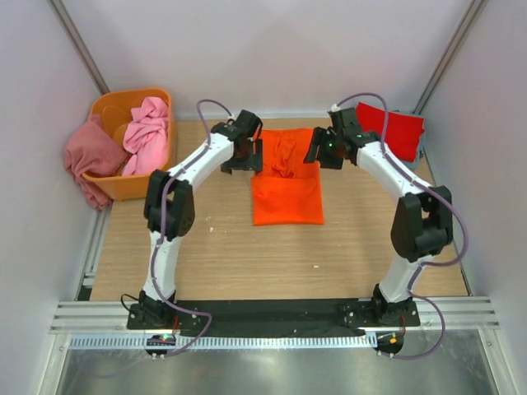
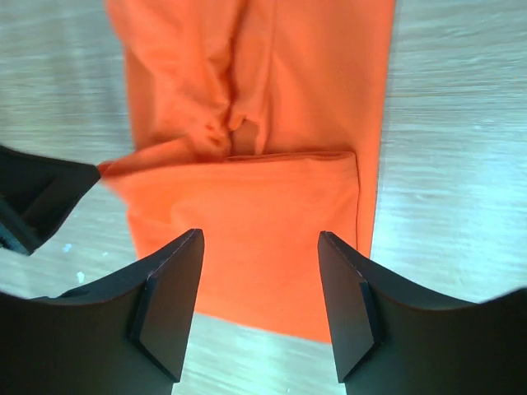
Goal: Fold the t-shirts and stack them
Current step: Fold the tshirt
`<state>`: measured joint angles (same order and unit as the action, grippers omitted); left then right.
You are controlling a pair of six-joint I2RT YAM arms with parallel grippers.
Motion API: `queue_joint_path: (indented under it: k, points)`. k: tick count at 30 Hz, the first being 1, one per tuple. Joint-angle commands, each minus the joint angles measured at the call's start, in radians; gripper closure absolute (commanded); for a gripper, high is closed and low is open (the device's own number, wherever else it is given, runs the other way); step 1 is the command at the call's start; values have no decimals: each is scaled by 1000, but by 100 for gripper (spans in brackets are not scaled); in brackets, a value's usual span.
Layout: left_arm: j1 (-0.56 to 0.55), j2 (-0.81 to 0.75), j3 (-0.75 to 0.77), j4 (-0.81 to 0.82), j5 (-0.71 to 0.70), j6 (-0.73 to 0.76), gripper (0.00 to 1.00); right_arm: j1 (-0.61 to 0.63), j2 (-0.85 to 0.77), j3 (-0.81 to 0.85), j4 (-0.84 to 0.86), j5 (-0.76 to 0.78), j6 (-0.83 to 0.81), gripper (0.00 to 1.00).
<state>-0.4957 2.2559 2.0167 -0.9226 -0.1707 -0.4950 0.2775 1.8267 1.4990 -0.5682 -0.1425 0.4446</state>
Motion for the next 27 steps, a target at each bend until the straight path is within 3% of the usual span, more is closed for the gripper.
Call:
queue_joint_path:
  k: [1, 5, 9, 15, 27]
  points:
    - [-1, -237, -144, 57, -20, -22, 17, 3, -127, -83, -4, -6, -26, 36]
    - [-1, -430, -379, 161, 57, -66, 16, 3, -222, -256, 39, -29, -4, 35]
    - [-3, -539, -629, 263, 130, -100, 15, 2, -305, -445, 108, -72, 14, 35]
    - [-9, -619, -910, 514, 284, -184, 22, 3, -351, -566, 162, -83, 25, 35]
    - [-38, -619, -1073, 694, 346, -284, 27, 2, -282, -663, 246, -75, 32, 39]
